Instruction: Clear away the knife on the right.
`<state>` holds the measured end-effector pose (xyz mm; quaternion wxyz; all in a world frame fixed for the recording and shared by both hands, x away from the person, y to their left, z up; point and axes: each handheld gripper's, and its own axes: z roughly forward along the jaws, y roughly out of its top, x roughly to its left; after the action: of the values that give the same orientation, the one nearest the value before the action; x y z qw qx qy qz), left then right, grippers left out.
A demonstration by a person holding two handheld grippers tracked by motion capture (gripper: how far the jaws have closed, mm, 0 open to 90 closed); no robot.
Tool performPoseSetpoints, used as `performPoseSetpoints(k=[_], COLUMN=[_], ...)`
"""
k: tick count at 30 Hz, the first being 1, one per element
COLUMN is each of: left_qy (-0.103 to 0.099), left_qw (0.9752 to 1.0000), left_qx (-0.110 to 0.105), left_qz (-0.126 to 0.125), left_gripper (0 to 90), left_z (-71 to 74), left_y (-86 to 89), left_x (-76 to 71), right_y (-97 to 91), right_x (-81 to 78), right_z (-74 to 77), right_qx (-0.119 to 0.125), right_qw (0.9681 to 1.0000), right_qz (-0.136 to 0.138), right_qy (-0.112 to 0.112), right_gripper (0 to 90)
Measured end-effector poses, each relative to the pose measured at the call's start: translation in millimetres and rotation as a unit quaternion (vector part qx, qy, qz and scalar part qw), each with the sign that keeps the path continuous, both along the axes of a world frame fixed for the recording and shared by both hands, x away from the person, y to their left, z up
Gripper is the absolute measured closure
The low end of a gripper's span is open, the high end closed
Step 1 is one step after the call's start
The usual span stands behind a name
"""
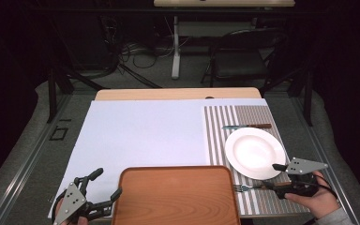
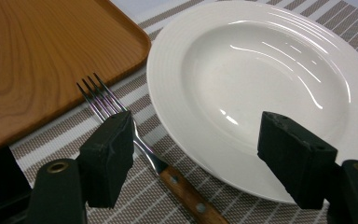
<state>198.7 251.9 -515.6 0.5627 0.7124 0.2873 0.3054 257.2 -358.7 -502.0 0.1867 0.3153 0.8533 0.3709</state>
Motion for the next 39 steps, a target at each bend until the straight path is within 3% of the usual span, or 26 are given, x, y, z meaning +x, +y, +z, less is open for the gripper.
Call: performPoseSetpoints(k=[5,12,30,39], left_qy=[0.0,0.002,0.004,0.005], left_qw=[1.0,1.0,1.0,1.0], left_qx=[0.0,0.002,0.002,0.001], left_qz=[0.0,0.0,0.002,0.002], left_gripper=[15.2,15.2,15.2,15.2], left_z=[-0.1,-0.2,-0.9,-1.1], left_y=[-0.1,0.0,0.0,0.4], left_x=[0.3,1.0,1.2,1.1], right_y=[-9.4,-19.5,-19.5,-9.2], right_x=[11.3,26.1,80.7,108.4], right_z=[3.3,3.5,23.2,25.5], right_qx=[-0.016,-0.023,-0.028,-0.05], right_qw=[0.9995,0.9989,0.999,0.9982], right_qz=[0.002,-0.011,-0.021,-0.009], right_qy=[0.027,0.039,0.029,0.032], right_gripper=[26.0,25.0,17.6,19.6])
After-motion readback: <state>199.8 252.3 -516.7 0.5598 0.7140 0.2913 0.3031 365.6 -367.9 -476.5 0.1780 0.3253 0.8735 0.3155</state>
